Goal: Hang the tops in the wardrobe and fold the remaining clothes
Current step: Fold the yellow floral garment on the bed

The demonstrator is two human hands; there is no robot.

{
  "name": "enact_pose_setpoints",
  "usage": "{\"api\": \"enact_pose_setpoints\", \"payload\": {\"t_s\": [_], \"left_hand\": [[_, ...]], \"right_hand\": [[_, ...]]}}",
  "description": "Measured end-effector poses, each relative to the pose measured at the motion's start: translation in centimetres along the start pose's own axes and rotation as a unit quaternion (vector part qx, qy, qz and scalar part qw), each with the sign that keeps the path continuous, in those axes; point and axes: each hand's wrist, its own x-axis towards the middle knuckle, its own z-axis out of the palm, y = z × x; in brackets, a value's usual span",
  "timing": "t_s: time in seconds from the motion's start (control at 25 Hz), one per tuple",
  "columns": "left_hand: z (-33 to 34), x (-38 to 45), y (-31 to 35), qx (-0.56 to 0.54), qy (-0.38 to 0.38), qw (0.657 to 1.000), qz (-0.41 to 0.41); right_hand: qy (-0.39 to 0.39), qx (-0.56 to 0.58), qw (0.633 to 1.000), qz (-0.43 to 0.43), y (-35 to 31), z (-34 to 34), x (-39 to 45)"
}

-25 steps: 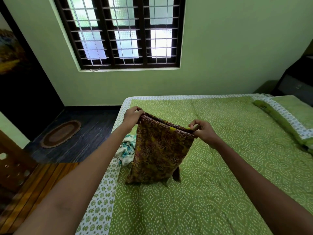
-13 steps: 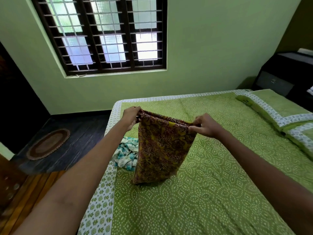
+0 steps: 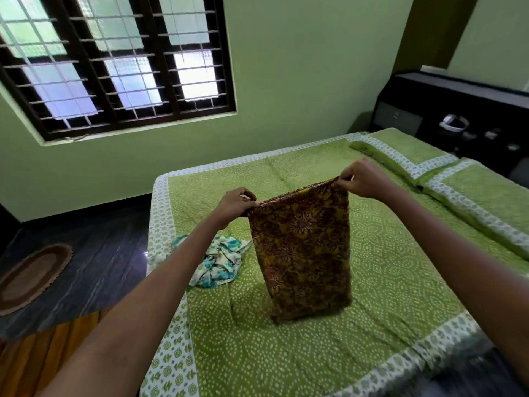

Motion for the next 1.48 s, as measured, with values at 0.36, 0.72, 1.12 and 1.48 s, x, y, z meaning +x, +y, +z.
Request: {"api": "enact_pose_setpoints", "payload": {"t_s": [0.36, 0.72, 1.12, 1.48], "left_hand": [[5.7, 1.1, 0.5, 0.233, -0.029, 0.965, 0.115], [12.7, 2.2, 6.8, 0.250, -0.086, 0.902, 0.340], [20.5, 7.3, 11.2, 0.343, -0.111, 0.844, 0.397], [25.2, 15.6, 18.9, 0.261, -0.046, 0.899, 0.349]], "right_hand": [[0.007, -0.016, 0.999, 0.037, 4.5, -1.6, -4.7], [0.025, 0.005, 0.996, 0.089, 13.9, -5.3, -7.7], [0.027, 0.180, 0.969, 0.167, 22.2, -9.9, -11.2], [0.169, 0.053, 0.977, 0.123, 30.5, -11.6, -8.5]]}}
